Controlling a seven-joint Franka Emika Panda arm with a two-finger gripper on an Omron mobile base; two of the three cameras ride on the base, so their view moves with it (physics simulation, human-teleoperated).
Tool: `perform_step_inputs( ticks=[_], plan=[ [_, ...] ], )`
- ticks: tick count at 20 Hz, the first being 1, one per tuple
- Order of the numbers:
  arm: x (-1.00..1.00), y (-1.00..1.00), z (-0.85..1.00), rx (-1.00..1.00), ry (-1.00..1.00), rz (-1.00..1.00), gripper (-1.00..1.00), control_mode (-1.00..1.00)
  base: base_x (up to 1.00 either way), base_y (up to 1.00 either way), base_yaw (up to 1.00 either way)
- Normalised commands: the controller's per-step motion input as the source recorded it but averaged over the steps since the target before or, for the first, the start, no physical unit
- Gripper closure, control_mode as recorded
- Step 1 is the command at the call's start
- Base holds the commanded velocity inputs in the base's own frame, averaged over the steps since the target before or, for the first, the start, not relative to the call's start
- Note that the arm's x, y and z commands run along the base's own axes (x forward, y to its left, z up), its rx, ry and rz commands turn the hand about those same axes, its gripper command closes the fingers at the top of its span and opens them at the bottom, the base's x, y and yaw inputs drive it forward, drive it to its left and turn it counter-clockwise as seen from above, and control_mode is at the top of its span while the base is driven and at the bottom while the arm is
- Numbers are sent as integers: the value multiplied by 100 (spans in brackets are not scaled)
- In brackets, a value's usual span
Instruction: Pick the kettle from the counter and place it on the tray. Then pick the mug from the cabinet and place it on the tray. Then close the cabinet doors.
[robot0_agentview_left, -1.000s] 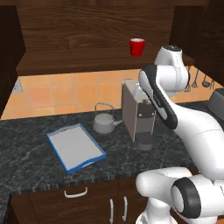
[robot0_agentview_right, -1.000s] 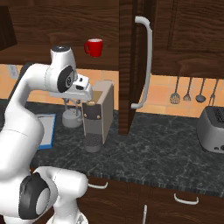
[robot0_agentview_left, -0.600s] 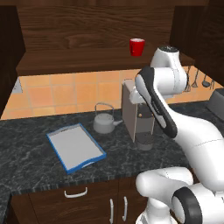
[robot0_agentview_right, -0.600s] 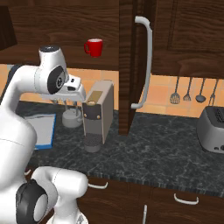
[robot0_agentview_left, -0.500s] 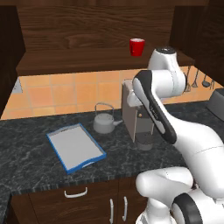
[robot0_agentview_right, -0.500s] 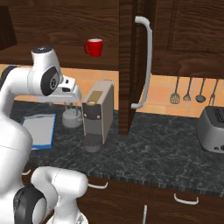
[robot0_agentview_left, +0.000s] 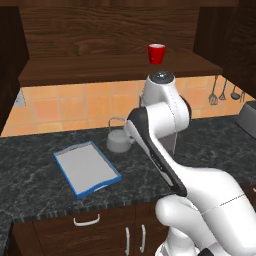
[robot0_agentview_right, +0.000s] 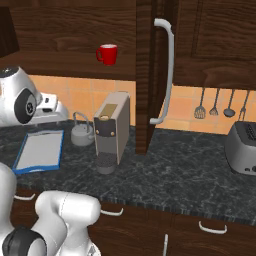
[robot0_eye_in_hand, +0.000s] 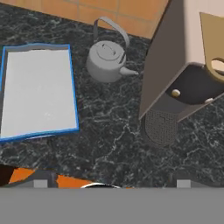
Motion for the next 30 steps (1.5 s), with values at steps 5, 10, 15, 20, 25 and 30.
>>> perform_step_inputs(
  ticks=[5, 10, 15, 20, 25, 30],
  plan=[
    [40, 32, 0, -4, -15, 0, -100, -100, 0, 0, 0],
    [45, 20, 0, -1, -8, 0, -100, -100, 0, 0, 0],
    [57, 0, 0, 0, -6, 0, -100, -100, 0, 0, 0],
    [27, -2, -4, 0, -4, 0, -100, -100, 0, 0, 0],
    [14, -6, -28, -6, -1, 0, -100, -100, 0, 0, 0],
    [10, -2, -11, -1, -5, 1, -100, -100, 0, 0, 0]
  ],
)
